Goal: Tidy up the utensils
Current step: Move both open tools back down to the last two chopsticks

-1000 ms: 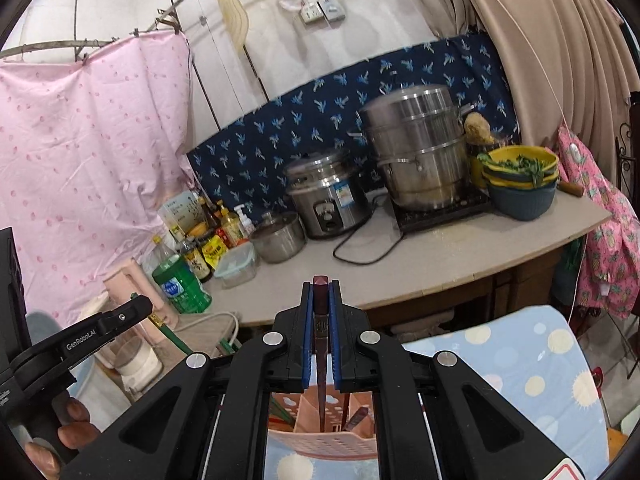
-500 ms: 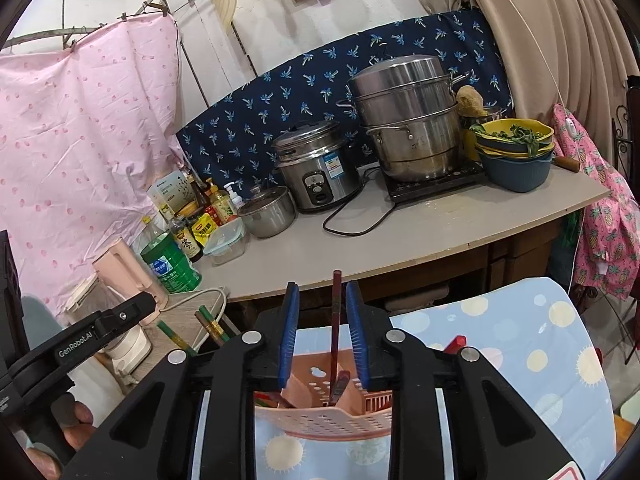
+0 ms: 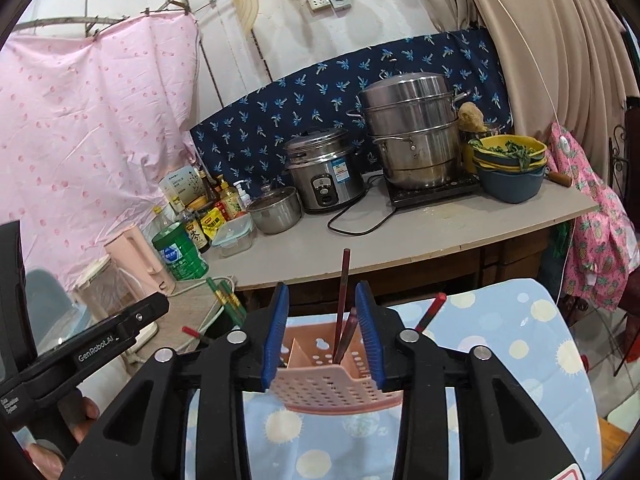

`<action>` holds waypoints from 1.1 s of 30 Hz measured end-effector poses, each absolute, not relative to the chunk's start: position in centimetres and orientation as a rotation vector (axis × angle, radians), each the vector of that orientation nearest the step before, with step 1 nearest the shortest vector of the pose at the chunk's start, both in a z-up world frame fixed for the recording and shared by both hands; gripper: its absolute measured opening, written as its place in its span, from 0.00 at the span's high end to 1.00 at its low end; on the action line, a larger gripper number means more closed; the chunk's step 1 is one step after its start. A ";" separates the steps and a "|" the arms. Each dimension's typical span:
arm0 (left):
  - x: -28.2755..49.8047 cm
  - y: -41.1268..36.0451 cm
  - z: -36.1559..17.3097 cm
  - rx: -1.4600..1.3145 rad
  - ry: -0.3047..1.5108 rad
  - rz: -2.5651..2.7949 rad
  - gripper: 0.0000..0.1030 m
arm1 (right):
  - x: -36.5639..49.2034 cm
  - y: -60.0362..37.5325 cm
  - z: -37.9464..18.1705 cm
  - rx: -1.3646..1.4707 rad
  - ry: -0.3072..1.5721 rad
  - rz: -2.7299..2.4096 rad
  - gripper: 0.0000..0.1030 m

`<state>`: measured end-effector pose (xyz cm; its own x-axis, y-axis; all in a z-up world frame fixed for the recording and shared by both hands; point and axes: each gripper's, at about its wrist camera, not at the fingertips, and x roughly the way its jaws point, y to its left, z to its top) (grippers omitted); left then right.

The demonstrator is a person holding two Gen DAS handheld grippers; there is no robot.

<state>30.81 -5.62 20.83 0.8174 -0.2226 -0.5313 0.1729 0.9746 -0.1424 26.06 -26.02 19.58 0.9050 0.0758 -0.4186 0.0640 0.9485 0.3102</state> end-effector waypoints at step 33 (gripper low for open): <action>13.0 -1.5 9.9 -0.002 0.768 -0.189 0.47 | 6.1 -22.2 9.8 0.257 0.636 0.016 0.57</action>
